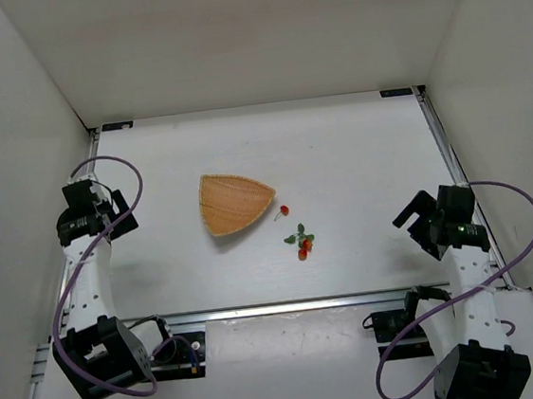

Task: Place and organize the fake fruits in the fruit bowl

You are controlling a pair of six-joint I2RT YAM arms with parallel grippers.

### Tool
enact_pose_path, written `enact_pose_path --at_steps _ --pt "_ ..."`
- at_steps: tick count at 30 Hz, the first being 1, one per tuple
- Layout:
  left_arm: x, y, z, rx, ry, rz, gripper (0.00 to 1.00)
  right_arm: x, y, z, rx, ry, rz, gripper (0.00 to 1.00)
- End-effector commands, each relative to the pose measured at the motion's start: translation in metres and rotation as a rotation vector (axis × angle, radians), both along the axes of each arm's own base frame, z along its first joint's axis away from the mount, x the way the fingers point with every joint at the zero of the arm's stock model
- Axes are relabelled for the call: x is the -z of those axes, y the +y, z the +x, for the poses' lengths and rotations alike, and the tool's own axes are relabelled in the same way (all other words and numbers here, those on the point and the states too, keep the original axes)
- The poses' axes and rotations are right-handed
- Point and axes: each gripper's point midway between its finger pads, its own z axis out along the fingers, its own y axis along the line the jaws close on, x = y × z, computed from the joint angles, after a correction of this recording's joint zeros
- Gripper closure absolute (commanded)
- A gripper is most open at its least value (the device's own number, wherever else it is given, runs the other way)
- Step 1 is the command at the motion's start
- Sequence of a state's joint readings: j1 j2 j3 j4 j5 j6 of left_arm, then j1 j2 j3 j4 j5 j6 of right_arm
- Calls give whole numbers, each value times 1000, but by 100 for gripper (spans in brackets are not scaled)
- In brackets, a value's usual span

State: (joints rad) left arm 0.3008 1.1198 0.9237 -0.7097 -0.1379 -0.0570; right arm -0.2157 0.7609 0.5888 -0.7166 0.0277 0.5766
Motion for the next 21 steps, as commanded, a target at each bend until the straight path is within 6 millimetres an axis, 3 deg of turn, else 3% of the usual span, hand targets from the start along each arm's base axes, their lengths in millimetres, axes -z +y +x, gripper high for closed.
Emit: enact_pose_path --at_steps 1,5,6,8,9,10,11,12,14,15,17,19,21 --pt "-10 -16 6 88 -64 -45 0 -9 8 5 -92 -29 -6 0" --pt "-3 -47 10 257 -78 -149 0 -28 45 34 -282 -101 -41 0" --pt "-4 -54 12 299 -88 -172 0 -21 75 36 -404 -59 -70 0" --pt "-1 -56 10 315 -80 -173 0 -37 103 54 -494 -65 -161 0" --pt "0 -53 10 315 -75 -158 0 -20 131 56 -596 11 -225 0" --pt "0 -53 10 315 -75 -158 0 -18 149 60 -630 35 -223 0" --pt "-1 -51 7 305 -69 -148 0 -32 173 72 -663 10 -194 0" --pt "-1 -51 7 304 -69 -148 0 -14 197 75 -700 58 -171 0" --pt "1 -49 4 310 -61 -125 0 -13 234 79 -754 53 -78 0" --pt "-2 -47 3 303 -67 -112 0 -2 249 84 -771 61 -56 0" --pt "4 -46 -1 304 -45 -108 0 14 269 81 -812 109 -54 0" --pt "4 -45 -2 298 -42 -101 0 18 279 82 -801 150 -36 0" --pt "4 -45 -2 298 -42 -101 0 37 282 76 -803 223 -23 0"
